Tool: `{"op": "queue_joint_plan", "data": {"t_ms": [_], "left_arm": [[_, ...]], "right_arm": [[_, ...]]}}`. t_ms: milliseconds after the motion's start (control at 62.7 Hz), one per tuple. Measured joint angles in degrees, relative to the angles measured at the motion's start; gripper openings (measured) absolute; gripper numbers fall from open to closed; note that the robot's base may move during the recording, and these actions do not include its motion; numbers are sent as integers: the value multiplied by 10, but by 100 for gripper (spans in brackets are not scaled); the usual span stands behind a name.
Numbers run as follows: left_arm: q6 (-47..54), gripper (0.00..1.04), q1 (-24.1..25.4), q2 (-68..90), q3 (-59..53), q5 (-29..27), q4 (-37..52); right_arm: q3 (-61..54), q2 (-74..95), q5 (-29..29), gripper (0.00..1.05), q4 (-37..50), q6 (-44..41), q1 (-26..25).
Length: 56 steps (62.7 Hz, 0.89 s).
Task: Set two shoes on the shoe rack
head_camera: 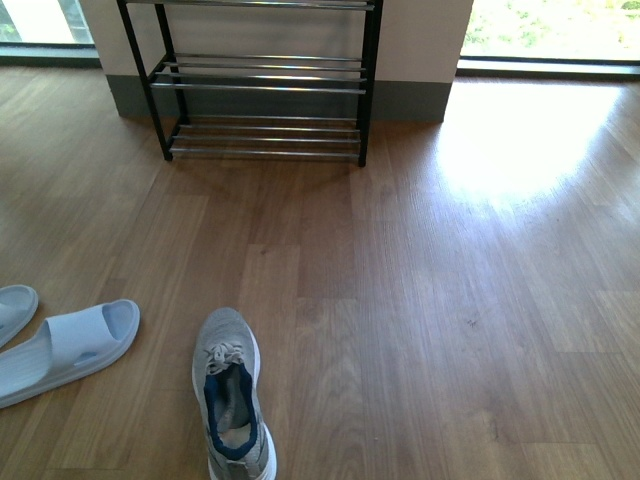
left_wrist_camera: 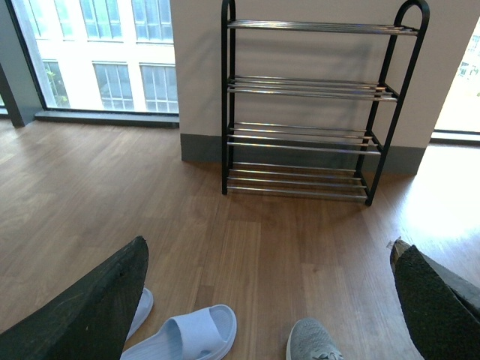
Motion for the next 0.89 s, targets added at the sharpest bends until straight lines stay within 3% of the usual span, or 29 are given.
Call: {"op": "queue_joint_plan", "data": {"t_ms": [526, 622, 686, 781, 893], "left_arm": [[0, 95, 0, 0, 0, -1, 0], [-67, 95, -51, 58, 23, -139, -61], [-101, 95, -75, 122, 31, -168, -54], [-126, 95, -90, 227, 45, -151, -10], [-131, 95, -70, 419, 78, -83, 103]], "right_arm": [[0, 0, 0, 1, 0, 0, 0], [0, 0, 0, 1, 0, 0, 0], [0, 0, 0, 1, 0, 0, 0], [0, 0, 0, 1, 0, 0, 0], [0, 0, 0, 1, 0, 0, 0]]}}
